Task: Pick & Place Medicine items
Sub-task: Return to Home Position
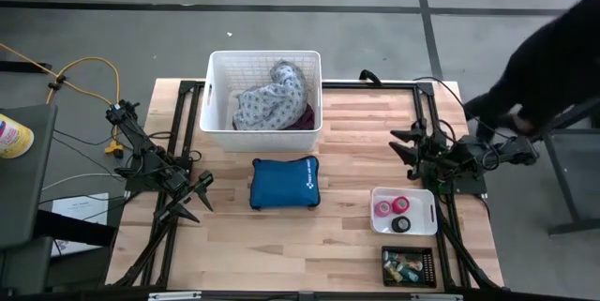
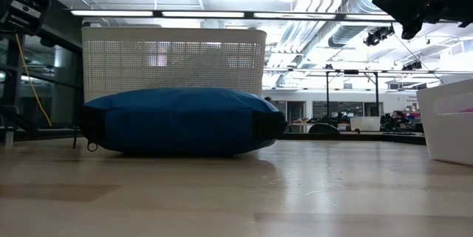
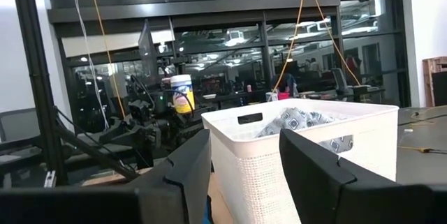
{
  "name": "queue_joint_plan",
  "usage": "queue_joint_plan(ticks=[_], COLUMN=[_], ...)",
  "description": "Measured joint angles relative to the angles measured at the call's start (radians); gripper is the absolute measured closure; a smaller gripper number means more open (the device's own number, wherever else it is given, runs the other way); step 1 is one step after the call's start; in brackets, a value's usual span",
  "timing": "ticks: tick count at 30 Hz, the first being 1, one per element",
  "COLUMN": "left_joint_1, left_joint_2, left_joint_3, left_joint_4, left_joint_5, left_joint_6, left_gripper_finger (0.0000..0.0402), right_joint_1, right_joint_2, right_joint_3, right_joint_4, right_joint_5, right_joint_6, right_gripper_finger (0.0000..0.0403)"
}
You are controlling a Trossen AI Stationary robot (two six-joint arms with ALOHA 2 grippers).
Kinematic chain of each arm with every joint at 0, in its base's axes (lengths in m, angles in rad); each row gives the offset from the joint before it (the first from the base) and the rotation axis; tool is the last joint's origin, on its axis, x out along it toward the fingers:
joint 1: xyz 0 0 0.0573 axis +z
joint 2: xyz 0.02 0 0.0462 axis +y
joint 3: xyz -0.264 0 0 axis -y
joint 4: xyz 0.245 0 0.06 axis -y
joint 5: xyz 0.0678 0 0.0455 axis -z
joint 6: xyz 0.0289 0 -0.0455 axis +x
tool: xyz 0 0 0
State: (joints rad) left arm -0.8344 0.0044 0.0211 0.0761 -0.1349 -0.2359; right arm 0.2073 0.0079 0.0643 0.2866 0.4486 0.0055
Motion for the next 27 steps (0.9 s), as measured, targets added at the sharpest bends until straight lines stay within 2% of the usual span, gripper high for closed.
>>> queue_joint_plan(ticks=[10, 27], left_joint_1=[0.000, 0.000], left_joint_2=[0.000, 0.000], left_joint_3=[0.000, 0.000], left_joint_4=[0.000, 0.000], left_joint_5=[0.000, 0.000], left_joint_6=[0.000, 0.000], left_gripper_finger=[0.0199, 0.0199], right_joint_1=[0.000, 0.000], right_joint_2=[0.000, -0.001], right_joint_3=[0.000, 0.000], right_joint_4=[-0.009, -0.151], right_joint_5=[0.006, -0.011], right_joint_6=[0.006, 0.127], right_gripper_finger=[0.0245, 0.0245])
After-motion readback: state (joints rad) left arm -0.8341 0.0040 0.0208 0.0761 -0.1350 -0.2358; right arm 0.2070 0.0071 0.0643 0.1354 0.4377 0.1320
